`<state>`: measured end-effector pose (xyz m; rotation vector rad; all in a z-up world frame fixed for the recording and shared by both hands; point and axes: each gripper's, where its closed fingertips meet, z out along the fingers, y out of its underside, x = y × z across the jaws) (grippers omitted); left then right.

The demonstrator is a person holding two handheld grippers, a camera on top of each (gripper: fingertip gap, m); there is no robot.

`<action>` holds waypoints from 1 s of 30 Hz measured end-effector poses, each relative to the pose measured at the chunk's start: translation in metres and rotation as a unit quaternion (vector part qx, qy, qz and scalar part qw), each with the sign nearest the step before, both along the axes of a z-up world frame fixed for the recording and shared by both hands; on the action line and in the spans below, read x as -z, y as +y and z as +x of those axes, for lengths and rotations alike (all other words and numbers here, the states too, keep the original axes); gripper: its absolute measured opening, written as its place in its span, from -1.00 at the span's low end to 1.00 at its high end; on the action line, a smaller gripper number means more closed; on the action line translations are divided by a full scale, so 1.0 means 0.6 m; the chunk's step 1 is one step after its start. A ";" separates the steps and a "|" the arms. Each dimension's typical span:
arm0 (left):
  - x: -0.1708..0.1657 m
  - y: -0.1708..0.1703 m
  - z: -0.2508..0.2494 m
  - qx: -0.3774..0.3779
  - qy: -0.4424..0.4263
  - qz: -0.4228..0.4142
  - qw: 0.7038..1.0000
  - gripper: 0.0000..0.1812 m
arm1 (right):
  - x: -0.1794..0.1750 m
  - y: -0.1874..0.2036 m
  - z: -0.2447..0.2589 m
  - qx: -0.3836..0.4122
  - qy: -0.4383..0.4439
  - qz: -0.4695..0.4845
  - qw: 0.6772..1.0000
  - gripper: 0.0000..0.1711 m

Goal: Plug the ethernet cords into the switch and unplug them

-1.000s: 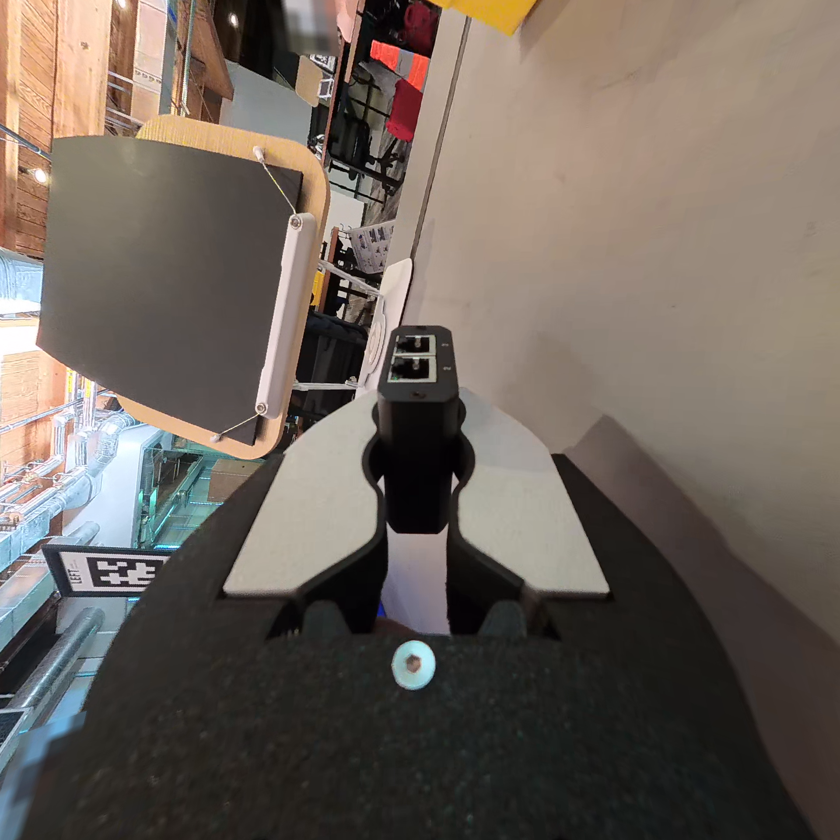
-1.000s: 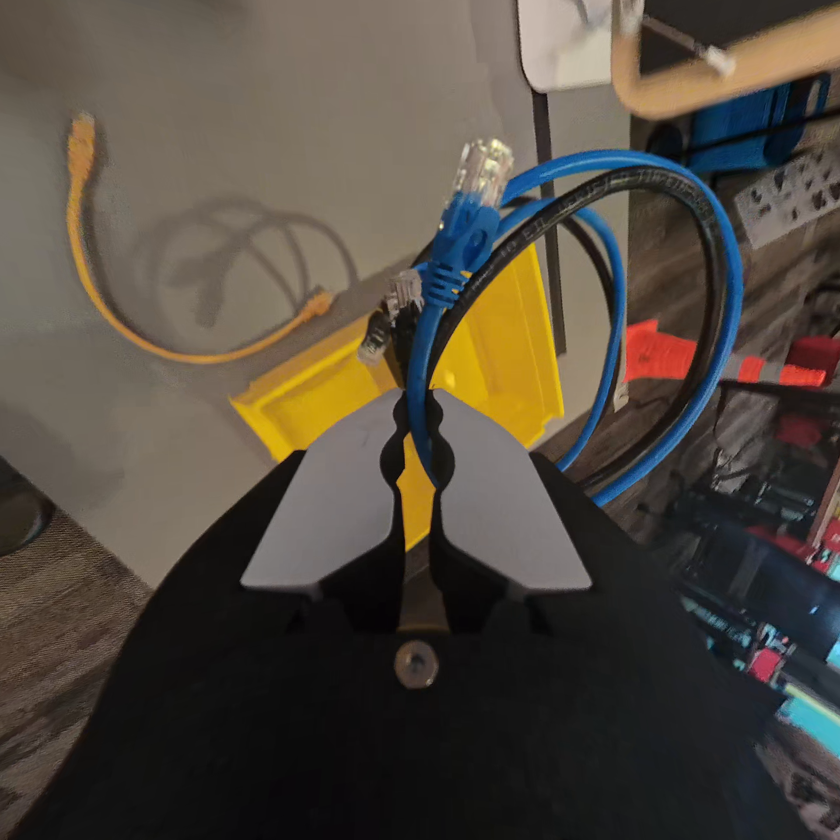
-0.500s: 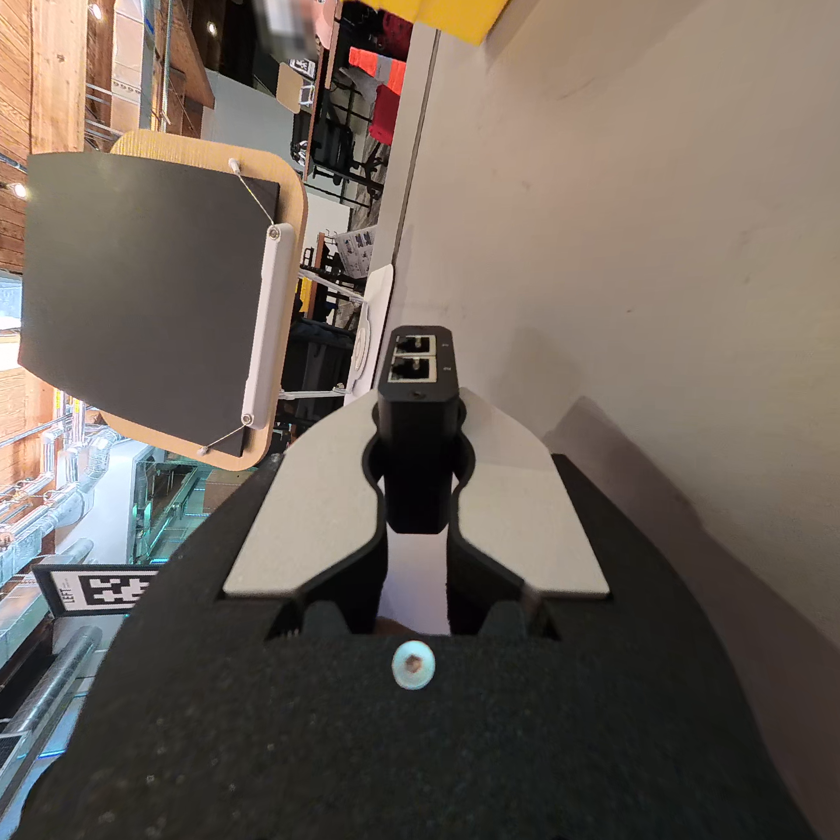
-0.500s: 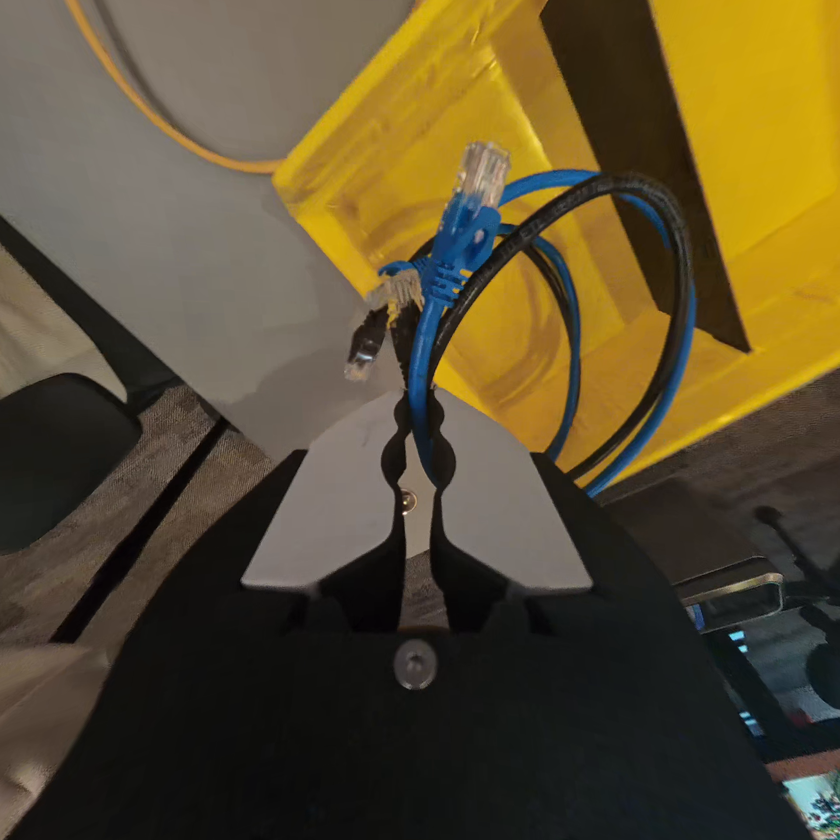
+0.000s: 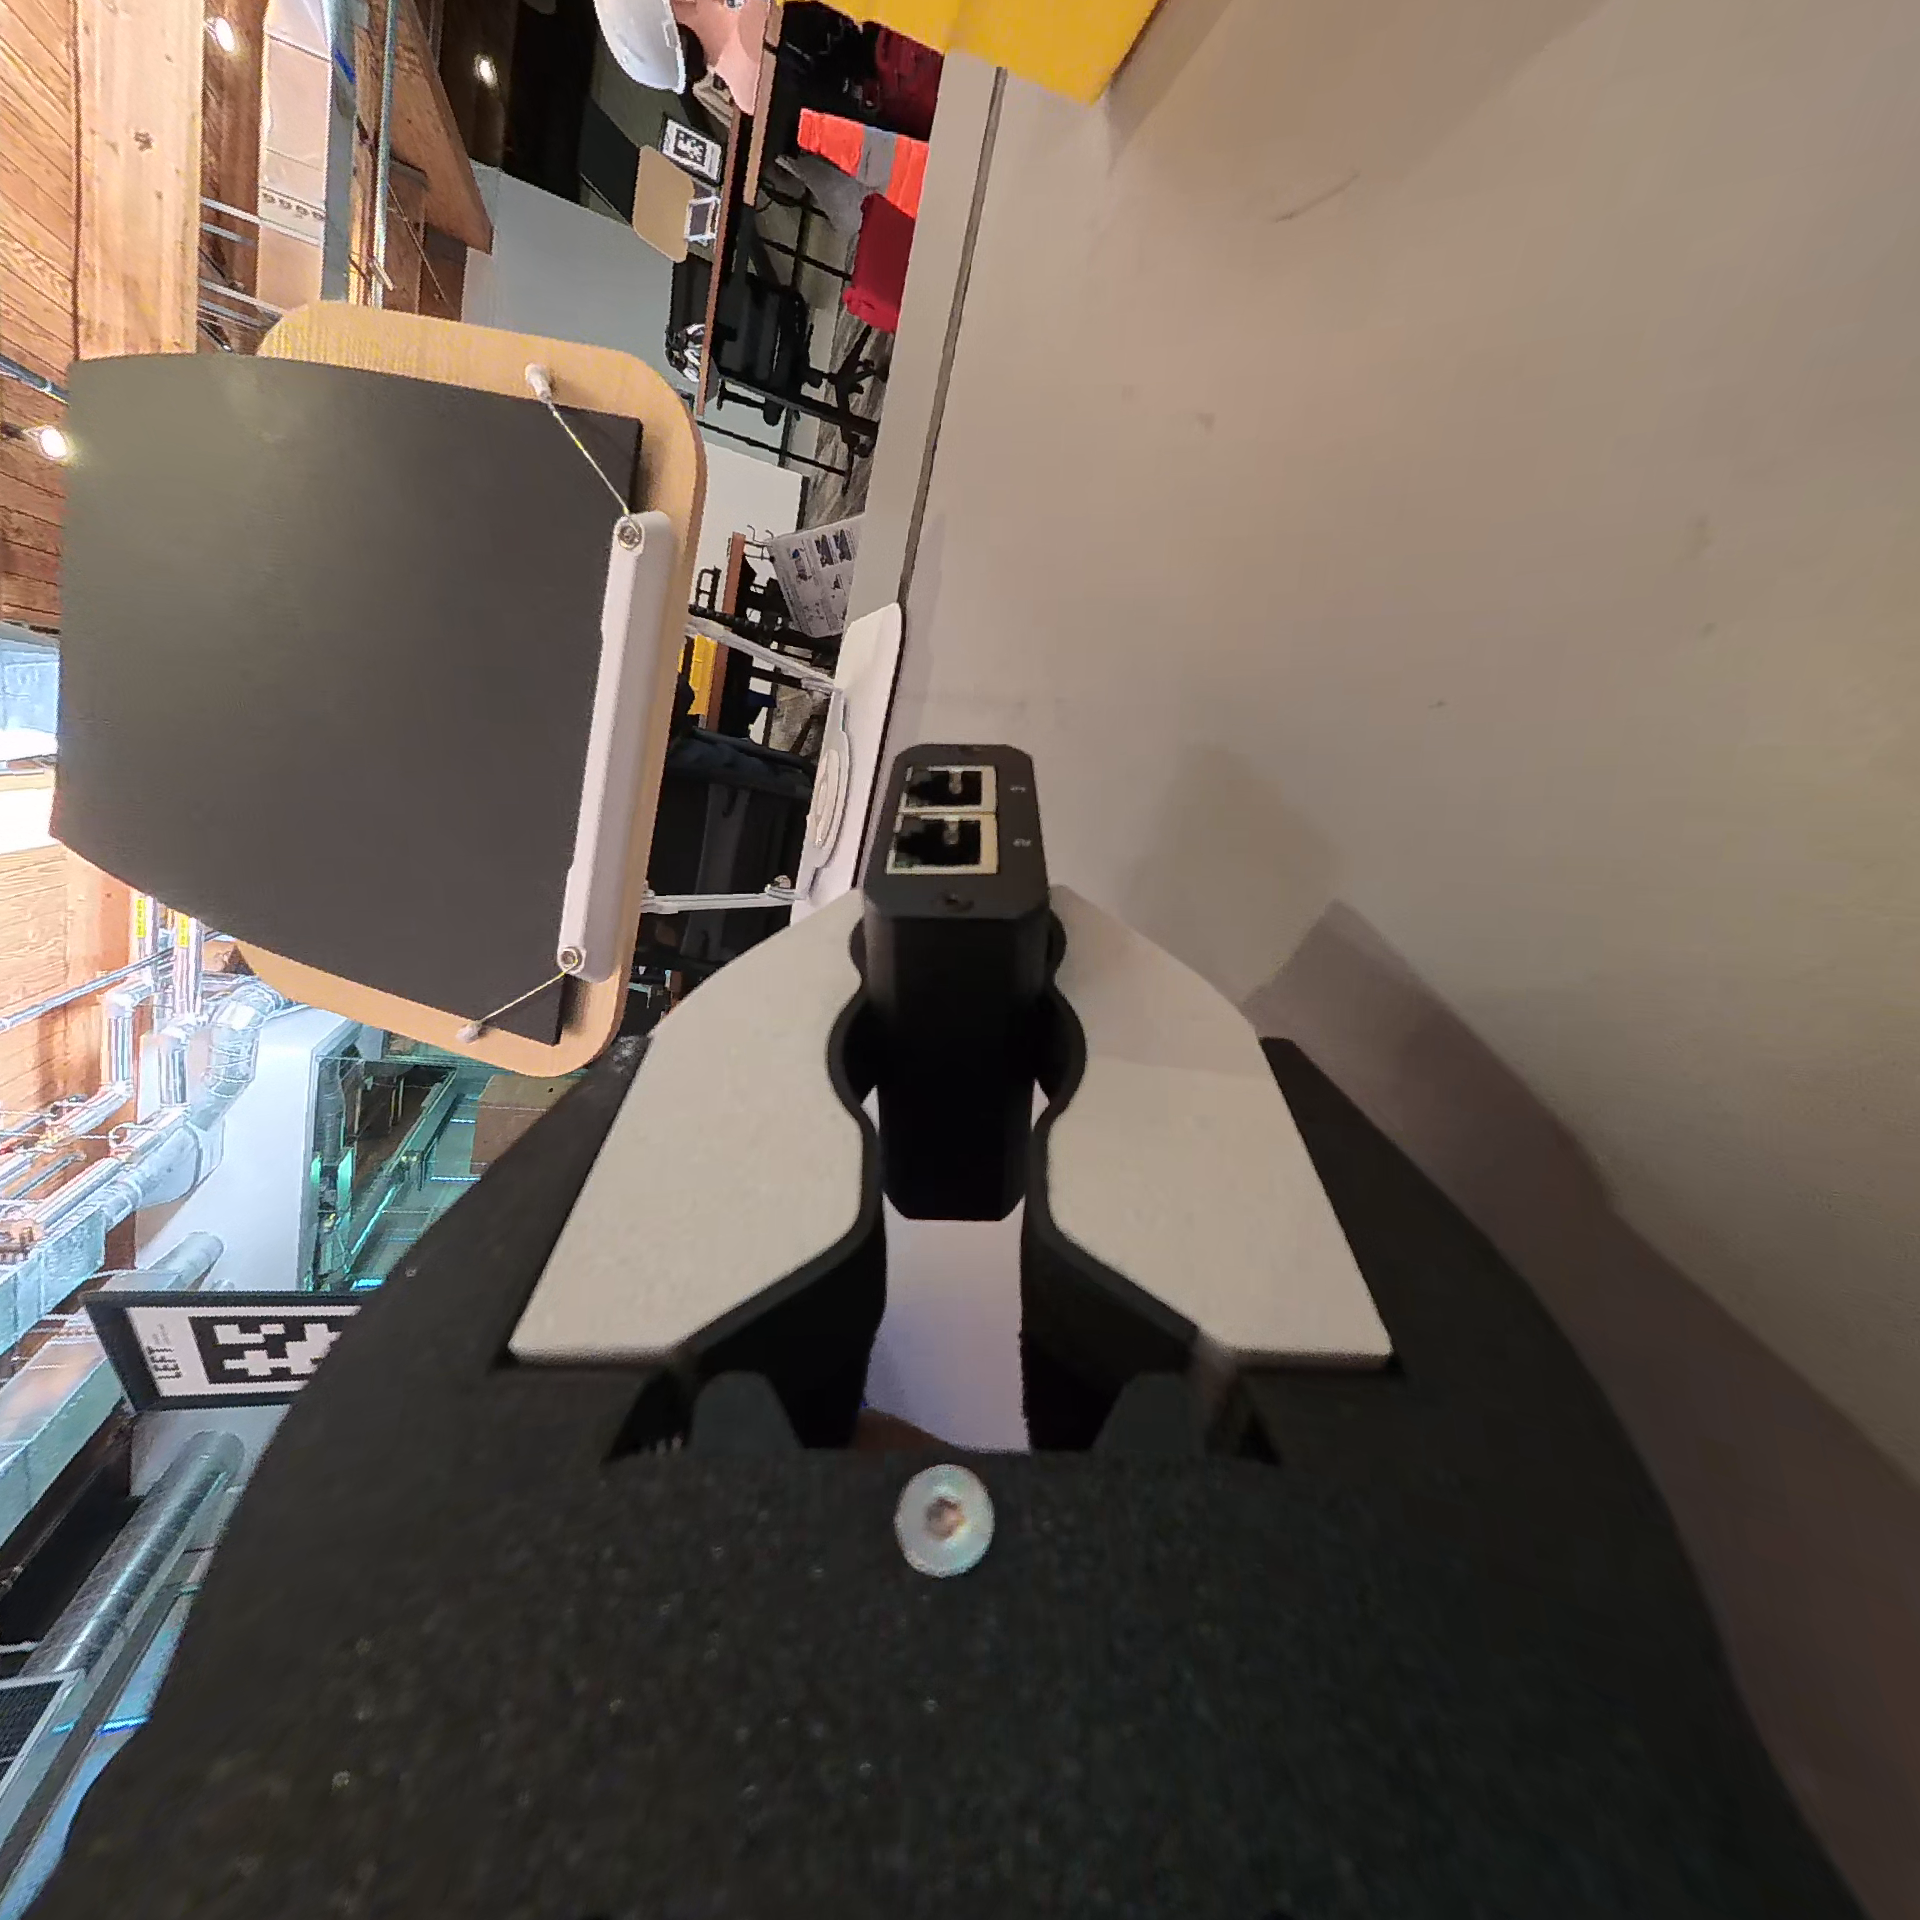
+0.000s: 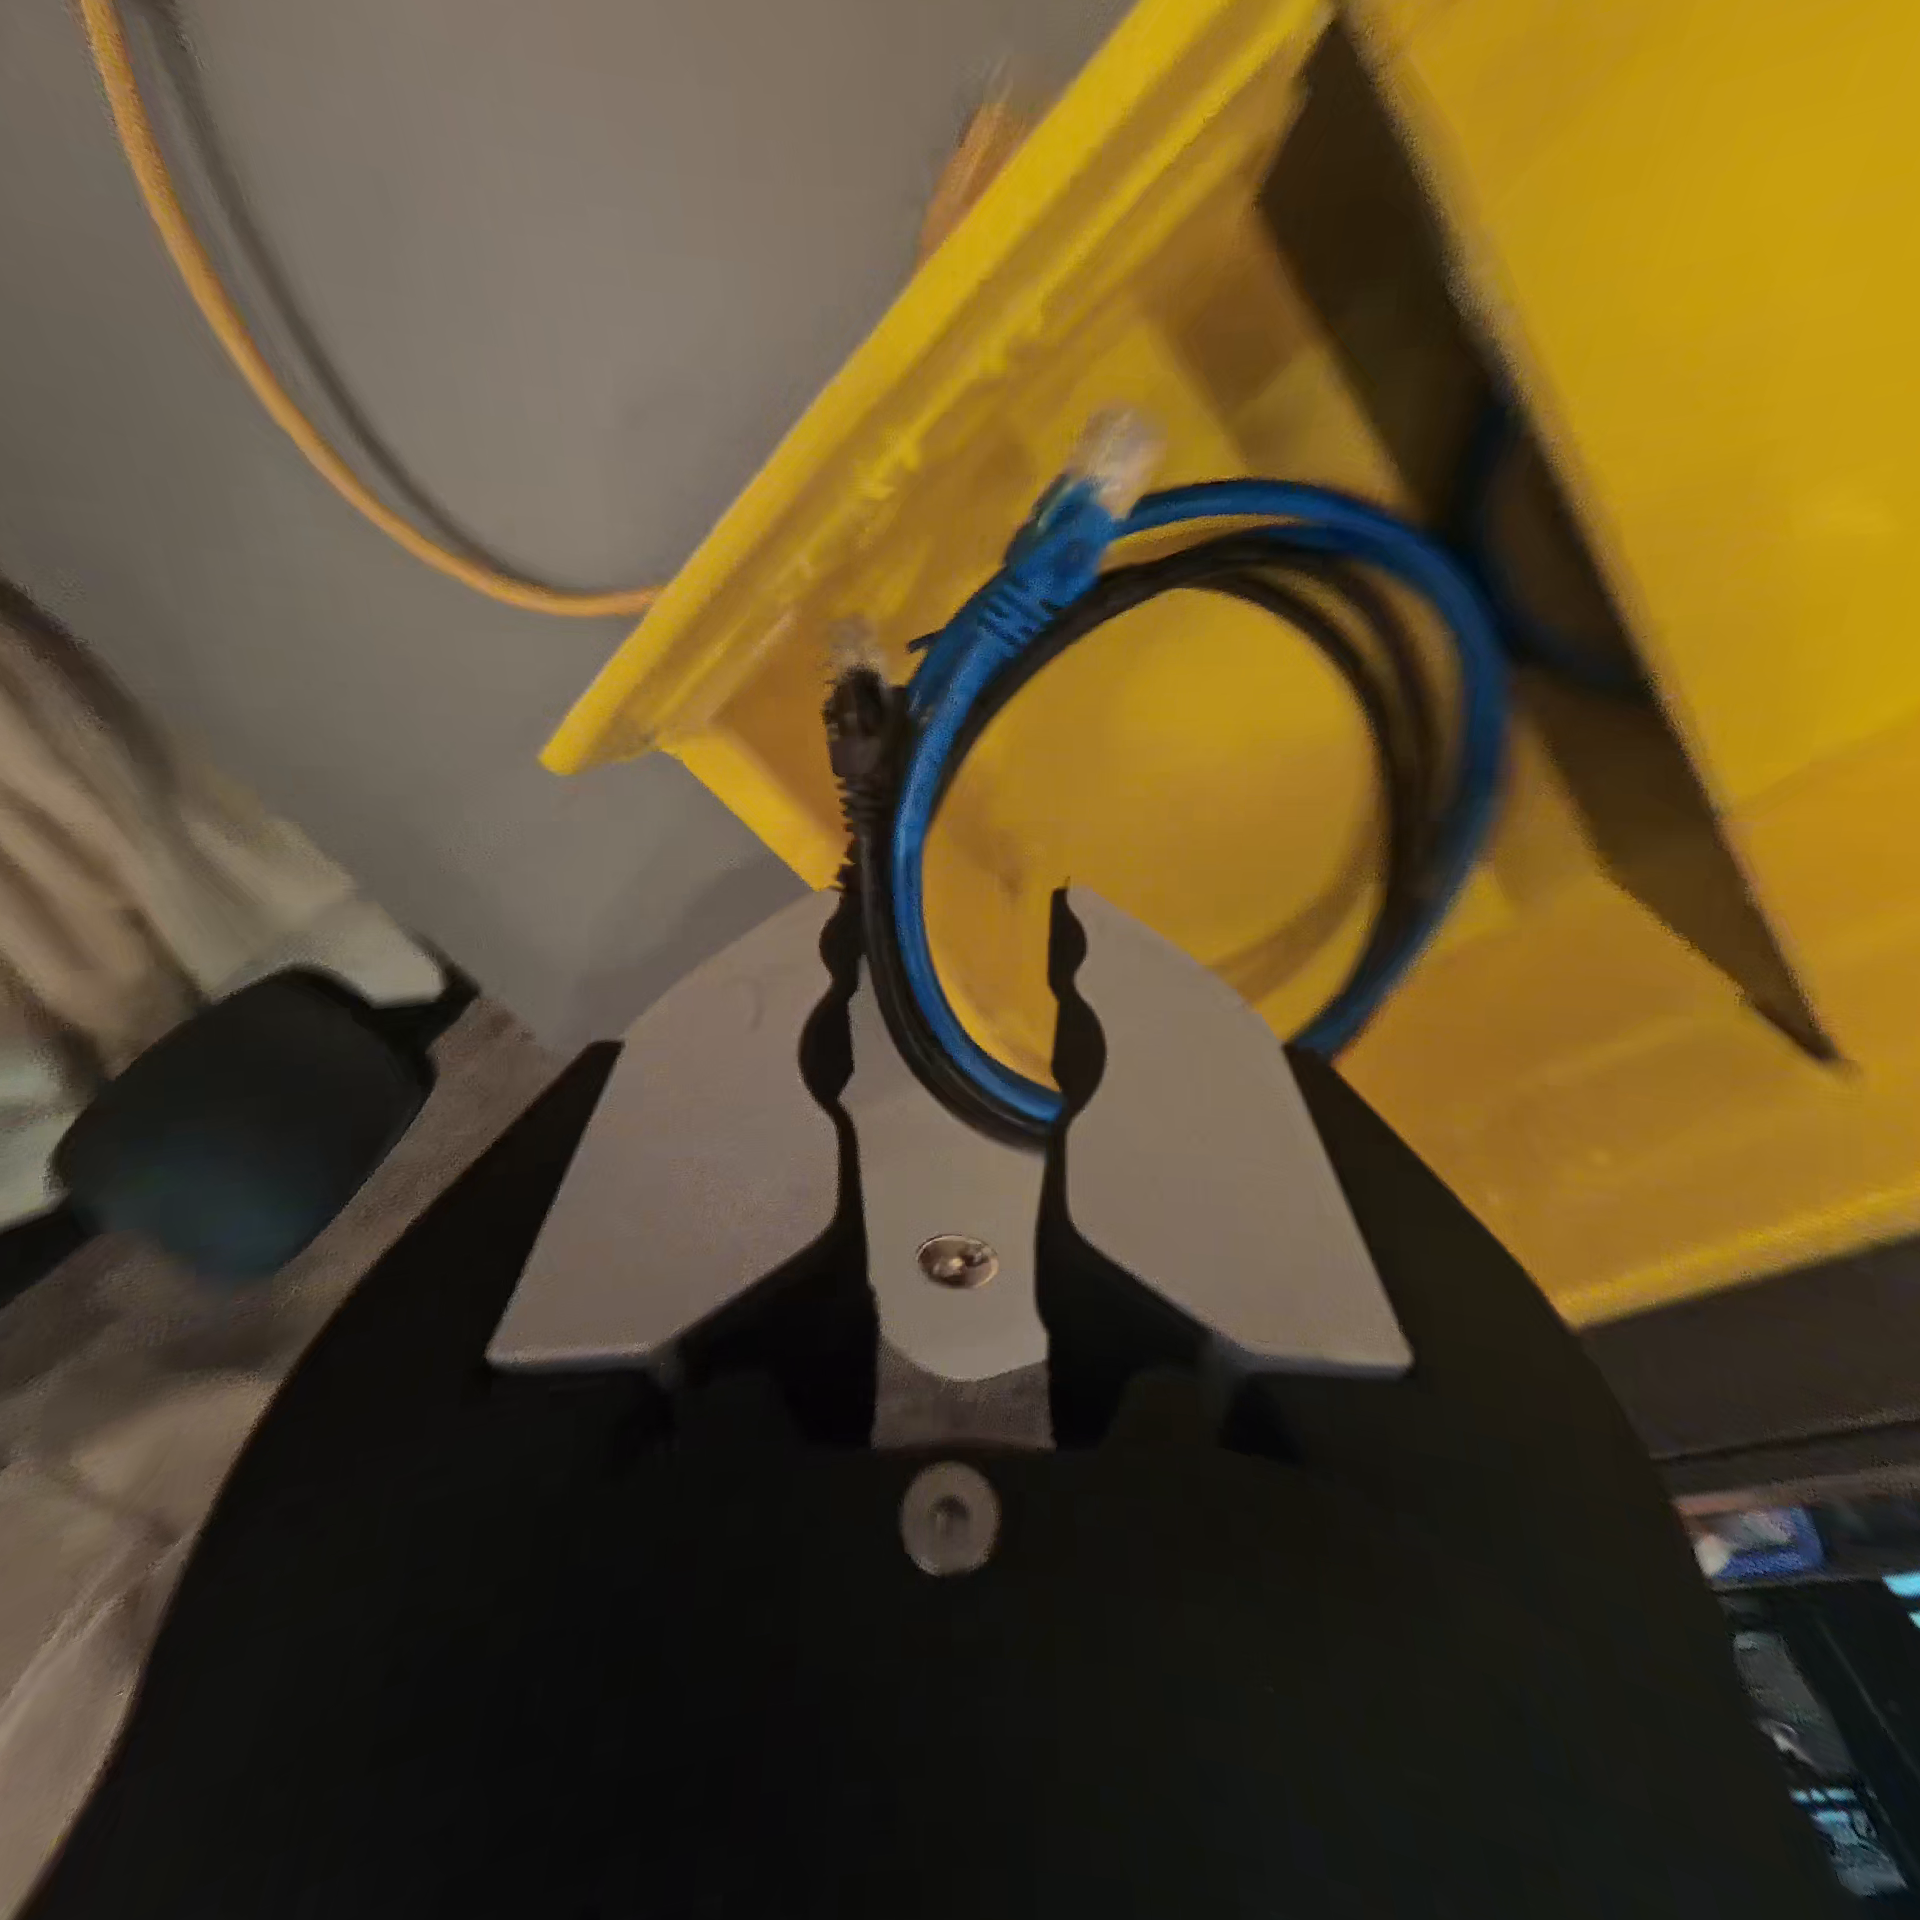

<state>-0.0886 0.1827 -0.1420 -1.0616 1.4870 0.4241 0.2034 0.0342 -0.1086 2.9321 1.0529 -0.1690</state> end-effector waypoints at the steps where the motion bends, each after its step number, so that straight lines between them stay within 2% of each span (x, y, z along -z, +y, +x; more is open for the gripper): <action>1: 0.001 0.000 0.000 0.000 0.000 0.000 1.000 -0.72 | -0.031 0.011 0.002 0.009 -0.010 0.063 0.998 -0.57; 4: 0.003 0.001 0.000 -0.001 0.003 -0.001 1.000 -0.72 | -0.120 0.010 -0.030 0.011 0.016 0.240 0.971 -0.57; 7: -0.001 0.000 0.000 0.000 -0.001 -0.002 1.000 -0.72 | -0.144 -0.031 -0.098 -0.024 0.078 0.347 0.934 -0.56; 9: -0.003 -0.002 0.001 0.002 -0.002 0.000 1.000 -0.72 | -0.113 -0.060 -0.155 -0.051 0.118 0.360 0.924 -0.58; 11: -0.002 -0.005 0.002 0.004 0.001 0.001 1.000 -0.72 | -0.048 -0.090 -0.226 -0.088 0.154 0.319 0.931 -0.59; 14: 0.002 -0.007 0.004 0.006 0.005 -0.004 1.000 -0.72 | 0.061 -0.106 -0.261 -0.143 0.083 0.246 0.955 -0.63; 15: 0.004 -0.006 0.003 0.005 0.006 -0.005 1.000 -0.72 | 0.081 -0.108 -0.273 -0.147 0.097 0.228 0.957 -0.64; 17: 0.004 -0.005 0.003 0.005 0.007 -0.004 1.000 -0.72 | 0.105 -0.102 -0.281 -0.125 0.125 0.195 0.965 -0.66; 20: 0.000 -0.004 0.002 0.005 0.004 -0.004 1.000 -0.72 | 0.133 -0.089 -0.257 -0.134 0.073 0.175 0.973 -0.64; 23: 0.003 -0.005 0.003 0.007 0.007 -0.004 1.000 -0.72 | 0.150 -0.085 -0.252 -0.165 0.034 0.166 0.972 -0.76; 26: 0.005 -0.007 0.004 0.008 0.010 -0.004 1.000 -0.72 | 0.128 -0.078 -0.261 -0.180 0.030 0.193 0.964 -0.87; 30: 0.004 -0.006 0.004 0.008 0.008 -0.006 1.000 -0.72 | 0.005 -0.075 -0.291 -0.217 0.037 0.295 0.930 -0.95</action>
